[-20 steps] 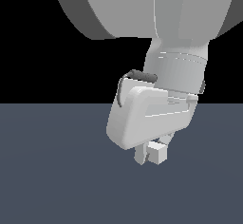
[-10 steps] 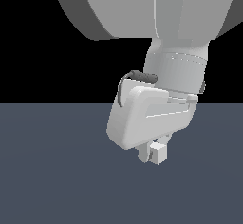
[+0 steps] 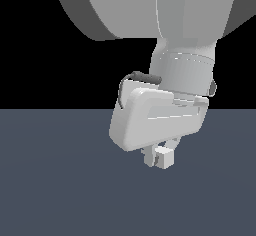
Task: Plug the charger into the wall socket.
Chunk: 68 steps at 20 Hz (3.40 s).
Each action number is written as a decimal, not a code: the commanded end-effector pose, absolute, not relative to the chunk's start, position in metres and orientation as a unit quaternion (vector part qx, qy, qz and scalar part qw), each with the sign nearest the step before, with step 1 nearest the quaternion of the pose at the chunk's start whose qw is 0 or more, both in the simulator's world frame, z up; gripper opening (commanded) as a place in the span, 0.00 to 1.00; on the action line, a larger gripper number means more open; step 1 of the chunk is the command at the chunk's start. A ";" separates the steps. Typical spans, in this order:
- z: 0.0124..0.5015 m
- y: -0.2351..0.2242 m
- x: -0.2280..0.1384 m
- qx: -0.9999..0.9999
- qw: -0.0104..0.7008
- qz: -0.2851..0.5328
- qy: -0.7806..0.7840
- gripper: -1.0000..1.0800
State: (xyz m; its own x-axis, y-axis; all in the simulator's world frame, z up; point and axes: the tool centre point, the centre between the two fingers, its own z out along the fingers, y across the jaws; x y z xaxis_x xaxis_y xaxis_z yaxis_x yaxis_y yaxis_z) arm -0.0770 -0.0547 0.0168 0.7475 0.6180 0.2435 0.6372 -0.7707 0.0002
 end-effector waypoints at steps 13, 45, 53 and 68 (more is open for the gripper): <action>0.045 -0.049 -0.055 -0.973 0.025 -0.123 -0.195 0.00; 0.098 -0.061 -0.012 -0.987 -0.013 -0.123 0.104 0.00; 0.100 -0.063 -0.010 -0.986 -0.014 -0.122 0.117 0.00; 0.100 -0.069 0.016 -0.986 -0.014 -0.122 0.116 0.00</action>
State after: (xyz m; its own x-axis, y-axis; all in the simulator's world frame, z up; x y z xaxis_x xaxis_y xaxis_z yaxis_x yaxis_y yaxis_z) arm 0.0104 -0.0676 0.0999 0.9434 -0.2254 0.2432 -0.2324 -0.9726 0.0002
